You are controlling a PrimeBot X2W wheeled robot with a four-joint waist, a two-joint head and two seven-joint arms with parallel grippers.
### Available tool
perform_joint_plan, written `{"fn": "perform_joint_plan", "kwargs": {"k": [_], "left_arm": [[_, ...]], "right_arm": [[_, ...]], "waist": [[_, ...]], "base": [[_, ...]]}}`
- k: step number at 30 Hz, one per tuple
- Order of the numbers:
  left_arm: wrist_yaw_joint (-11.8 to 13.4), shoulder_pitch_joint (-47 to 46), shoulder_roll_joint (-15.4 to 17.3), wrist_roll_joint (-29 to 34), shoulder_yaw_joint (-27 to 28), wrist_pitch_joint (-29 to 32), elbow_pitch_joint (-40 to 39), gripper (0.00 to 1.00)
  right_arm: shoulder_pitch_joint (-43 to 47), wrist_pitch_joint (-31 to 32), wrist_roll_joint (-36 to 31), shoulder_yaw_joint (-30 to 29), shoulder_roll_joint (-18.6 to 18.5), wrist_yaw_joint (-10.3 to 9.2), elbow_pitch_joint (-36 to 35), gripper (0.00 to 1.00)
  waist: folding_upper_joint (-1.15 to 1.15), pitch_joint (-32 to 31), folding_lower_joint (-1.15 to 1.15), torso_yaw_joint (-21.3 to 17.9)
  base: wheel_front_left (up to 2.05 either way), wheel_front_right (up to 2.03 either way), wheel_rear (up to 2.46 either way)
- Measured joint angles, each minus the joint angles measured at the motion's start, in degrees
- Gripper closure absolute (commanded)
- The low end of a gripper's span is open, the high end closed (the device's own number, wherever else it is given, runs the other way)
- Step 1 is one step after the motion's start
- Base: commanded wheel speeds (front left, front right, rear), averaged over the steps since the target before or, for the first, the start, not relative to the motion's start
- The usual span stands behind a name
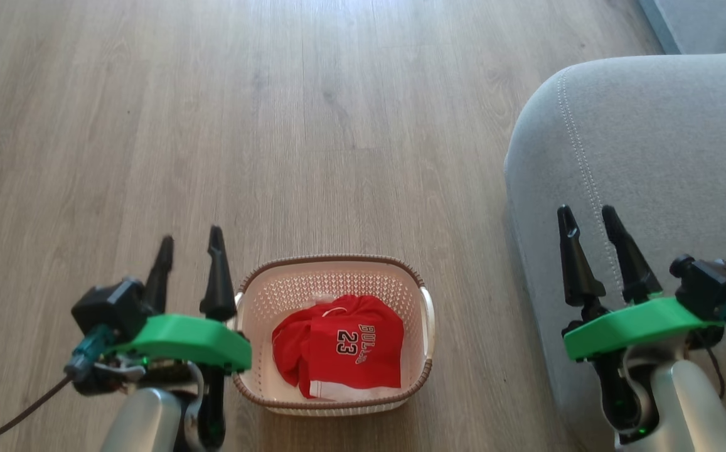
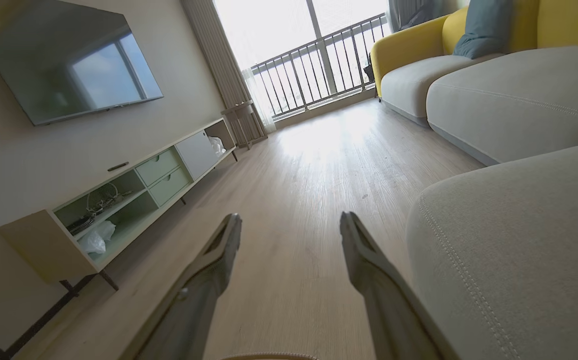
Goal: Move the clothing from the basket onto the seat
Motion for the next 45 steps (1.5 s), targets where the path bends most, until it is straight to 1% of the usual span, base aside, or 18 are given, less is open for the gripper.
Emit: {"fn": "perform_joint_plan", "kwargs": {"k": [5, 7, 9, 13, 19, 22, 26, 28, 32, 35, 37, 41, 45], "left_arm": [[6.7, -2.1, 1.6, 4.1, -1.1, -1.2, -3.9, 0.00], [9.0, -2.5, 2.5, 5.5, -2.4, -1.5, -4.6, 0.00], [10.4, -2.7, 3.1, 6.4, -3.7, -1.9, -4.8, 0.00], [11.7, -2.7, 3.9, 8.0, -6.6, -2.4, -4.4, 0.00], [10.9, -2.7, 4.4, 10.4, -9.2, -3.2, -0.6, 0.00], [10.8, -2.7, 4.3, 12.2, -9.5, -3.9, -0.6, 0.00], [9.4, -2.6, 3.7, 14.1, -9.4, -4.5, -0.5, 0.00], [7.9, -2.5, 2.5, 14.0, -8.4, -5.0, -0.2, 0.00], [3.0, -2.2, -0.3, 13.0, -4.0, -5.5, 1.7, 0.00], [-0.8, -1.0, -1.1, 12.7, -0.7, -6.1, 4.1, 0.00], [-2.8, -0.1, -1.3, 12.0, 1.2, -6.4, 5.8, 0.00], [-5.4, -0.2, -1.4, 11.3, 1.3, -6.5, 7.5, 0.00], [-5.8, -0.2, -1.6, 10.6, 1.3, -6.5, 8.5, 0.00]], "right_arm": [[-1.4, -0.9, -3.4, 0.3, 0.0, 0.00, -1.6, 0.00], [-1.7, -1.2, -4.7, 0.3, 0.0, 0.00, -1.8, 0.00], [-1.8, -1.3, -6.0, 0.4, 0.0, 0.00, -2.0, 0.00], [-1.8, -2.3, -8.2, 0.5, 0.0, 0.01, -2.0, 0.00], [-1.8, -3.2, -11.5, 0.6, 0.0, 0.01, -1.2, 0.00], [-1.8, -3.7, -13.2, 0.6, 0.0, 0.01, -0.4, 0.00], [-1.8, -4.2, -14.9, 0.5, 0.0, 0.01, 0.7, 0.00], [-1.8, -4.8, -15.8, 0.8, 0.0, 0.01, 1.8, 0.00], [-1.8, -5.3, -17.6, 1.3, 0.0, 0.01, 5.3, 0.00], [-1.8, -5.8, -19.2, 1.6, 0.0, 0.01, 6.9, 0.00], [-1.8, -6.2, -20.3, 1.9, 0.0, 0.01, 7.8, 0.00], [-1.9, -6.3, -21.5, 2.0, 0.0, 0.01, 8.3, 0.00], [-1.9, -6.5, -21.5, 2.0, 0.0, 0.01, 8.8, 0.00]], "waist": [[0.00, 0.2, 0.00, -0.4], [0.00, 0.3, 0.00, -0.5], [0.00, 0.3, 0.00, -0.6], [0.00, 0.3, 0.00, -1.0], [0.00, 0.2, 0.00, -1.3], [0.00, 0.3, 0.00, -1.5], [0.00, 0.4, 0.00, -1.7], [0.00, 0.4, 0.00, -1.8], [0.00, 0.5, 0.00, -2.1], [0.00, 0.5, 0.00, -2.2], [0.00, 0.5, 0.00, -2.3], [0.00, 0.5, 0.00, -2.2], [0.00, 0.6, 0.00, -1.9]], "base": [[0.00, 0.00, 0.00], [0.00, 0.00, 0.00], [0.00, 0.00, 0.00], [0.00, 0.00, 0.00], [0.00, 0.00, 0.00], [0.00, 0.00, 0.00], [0.00, 0.00, 0.00], [0.00, 0.00, 0.00], [0.00, 0.00, 0.00], [0.00, 0.00, 0.00], [0.00, 0.00, 0.00], [0.00, 0.00, 0.00], [0.00, 0.00, 0.00]]}}
